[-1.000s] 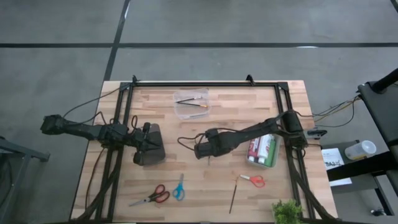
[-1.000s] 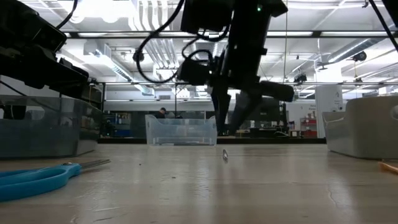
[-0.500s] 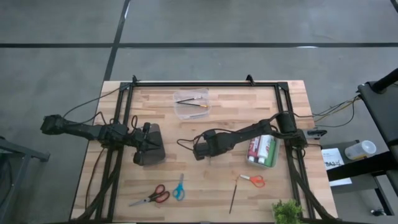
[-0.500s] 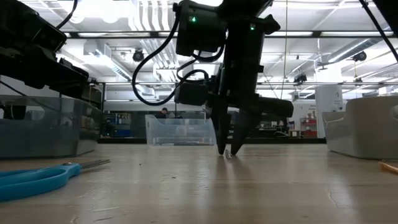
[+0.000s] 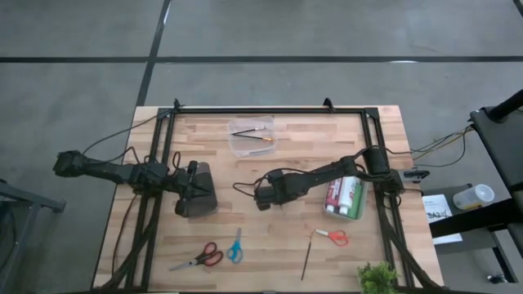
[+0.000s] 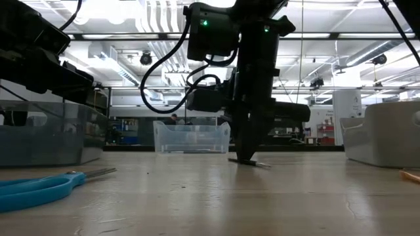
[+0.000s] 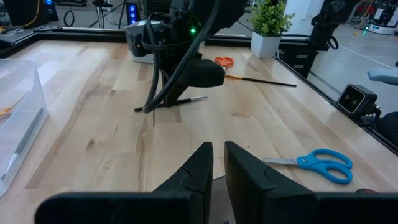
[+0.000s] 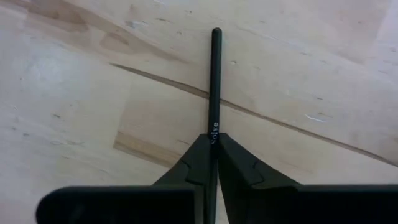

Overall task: Pick & Place Paint Supplies
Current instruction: Put the silver paint brush into the transparent bin

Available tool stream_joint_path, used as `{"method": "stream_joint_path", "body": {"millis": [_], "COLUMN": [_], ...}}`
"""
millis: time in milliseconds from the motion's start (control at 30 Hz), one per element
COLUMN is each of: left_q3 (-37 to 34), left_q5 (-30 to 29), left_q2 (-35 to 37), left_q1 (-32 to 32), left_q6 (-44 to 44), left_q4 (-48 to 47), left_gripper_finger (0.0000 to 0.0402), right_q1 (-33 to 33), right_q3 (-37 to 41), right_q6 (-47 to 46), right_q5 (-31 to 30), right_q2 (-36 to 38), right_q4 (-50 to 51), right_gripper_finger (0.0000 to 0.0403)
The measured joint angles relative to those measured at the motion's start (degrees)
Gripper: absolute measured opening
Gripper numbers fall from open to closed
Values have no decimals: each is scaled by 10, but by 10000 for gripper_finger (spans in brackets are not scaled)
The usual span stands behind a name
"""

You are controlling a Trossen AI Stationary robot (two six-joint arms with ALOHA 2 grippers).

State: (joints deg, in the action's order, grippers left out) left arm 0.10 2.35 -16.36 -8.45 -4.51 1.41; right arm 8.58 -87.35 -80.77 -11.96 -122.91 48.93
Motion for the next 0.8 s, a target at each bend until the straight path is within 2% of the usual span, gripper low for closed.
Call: {"method": "stream_joint_path", "body": {"millis": [467, 800], "left_q3": [0, 0], "left_q5": [0, 0], "left_q2": [0, 0], "left_q1": [0, 0], "left_q6": [0, 0], "left_q4": [0, 0], "left_gripper_finger": [51, 51], "right_q1": [0, -2], "right_q3": [0, -2], "right_q6": [6, 58], "right_q5": [3, 7], "right_q2": [-1, 21], "right_q4": [0, 7], "right_gripper_finger": [18, 18]}}
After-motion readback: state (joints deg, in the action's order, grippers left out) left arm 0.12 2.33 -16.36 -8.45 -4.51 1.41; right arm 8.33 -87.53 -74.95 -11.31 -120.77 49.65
